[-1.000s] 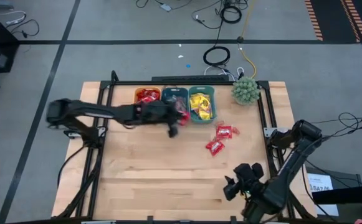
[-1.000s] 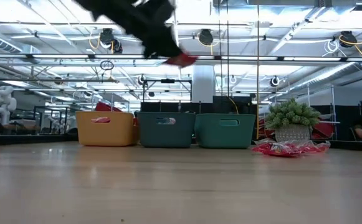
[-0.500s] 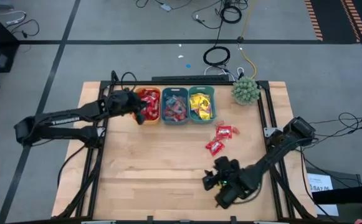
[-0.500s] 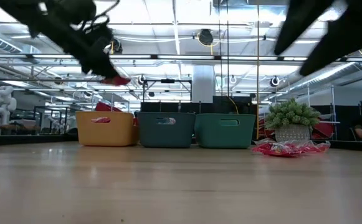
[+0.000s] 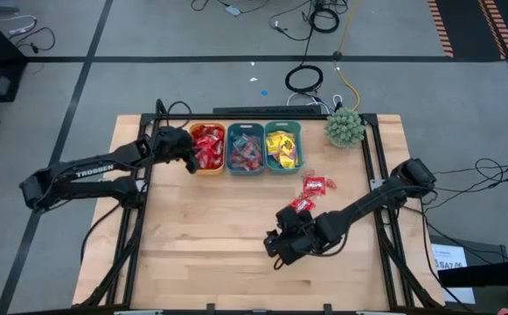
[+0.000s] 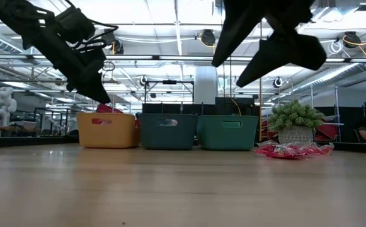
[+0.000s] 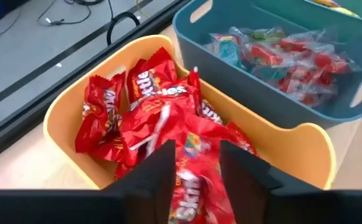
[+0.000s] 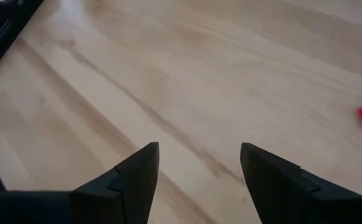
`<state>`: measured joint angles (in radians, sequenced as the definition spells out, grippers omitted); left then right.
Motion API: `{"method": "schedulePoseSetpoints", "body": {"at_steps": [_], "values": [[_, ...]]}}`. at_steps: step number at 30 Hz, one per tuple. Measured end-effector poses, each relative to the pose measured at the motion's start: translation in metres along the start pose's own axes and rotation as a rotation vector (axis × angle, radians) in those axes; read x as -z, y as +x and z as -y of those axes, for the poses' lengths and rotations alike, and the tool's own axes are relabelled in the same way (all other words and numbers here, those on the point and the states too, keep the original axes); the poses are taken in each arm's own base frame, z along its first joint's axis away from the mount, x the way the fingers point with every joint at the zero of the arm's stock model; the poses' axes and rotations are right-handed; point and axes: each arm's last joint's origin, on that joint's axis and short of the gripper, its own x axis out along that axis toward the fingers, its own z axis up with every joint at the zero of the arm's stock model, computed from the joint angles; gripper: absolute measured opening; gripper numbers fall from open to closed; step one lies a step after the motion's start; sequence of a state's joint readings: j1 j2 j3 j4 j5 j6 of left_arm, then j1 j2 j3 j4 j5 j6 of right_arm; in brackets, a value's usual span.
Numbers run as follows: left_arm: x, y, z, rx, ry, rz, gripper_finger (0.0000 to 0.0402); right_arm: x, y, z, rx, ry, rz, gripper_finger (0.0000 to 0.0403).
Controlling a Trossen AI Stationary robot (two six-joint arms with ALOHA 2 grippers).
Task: Sort candy
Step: Put the transparent red gummy into the blue bin
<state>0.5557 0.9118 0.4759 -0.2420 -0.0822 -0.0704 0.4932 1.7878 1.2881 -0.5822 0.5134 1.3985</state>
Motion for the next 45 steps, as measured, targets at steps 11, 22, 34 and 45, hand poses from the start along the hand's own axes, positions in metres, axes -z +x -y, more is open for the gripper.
{"method": "schedulePoseSetpoints", "body": {"at_steps": [11, 22, 34, 45], "values": [[0.0, 0.0, 0.0, -0.001, 0.003, 0.002, 0.0163, -0.007, 0.004, 0.001, 0.002, -0.035, -0.016, 0.0216], [-0.021, -0.011, 0.008, 0.267, 0.003, 0.047, 0.0164, 0.014, 0.022, 0.024, -0.084, -0.093, -0.078, 0.0216], [-0.041, -0.021, 0.011, 0.332, 0.011, 0.114, 0.0164, -0.022, -0.02, 0.116, 0.155, 0.091, -0.074, 0.0214], [-0.048, -0.023, 0.011, 0.331, 0.015, 0.176, 0.0164, -0.066, -0.073, 0.193, 0.446, 0.361, -0.193, 0.0212]]}}
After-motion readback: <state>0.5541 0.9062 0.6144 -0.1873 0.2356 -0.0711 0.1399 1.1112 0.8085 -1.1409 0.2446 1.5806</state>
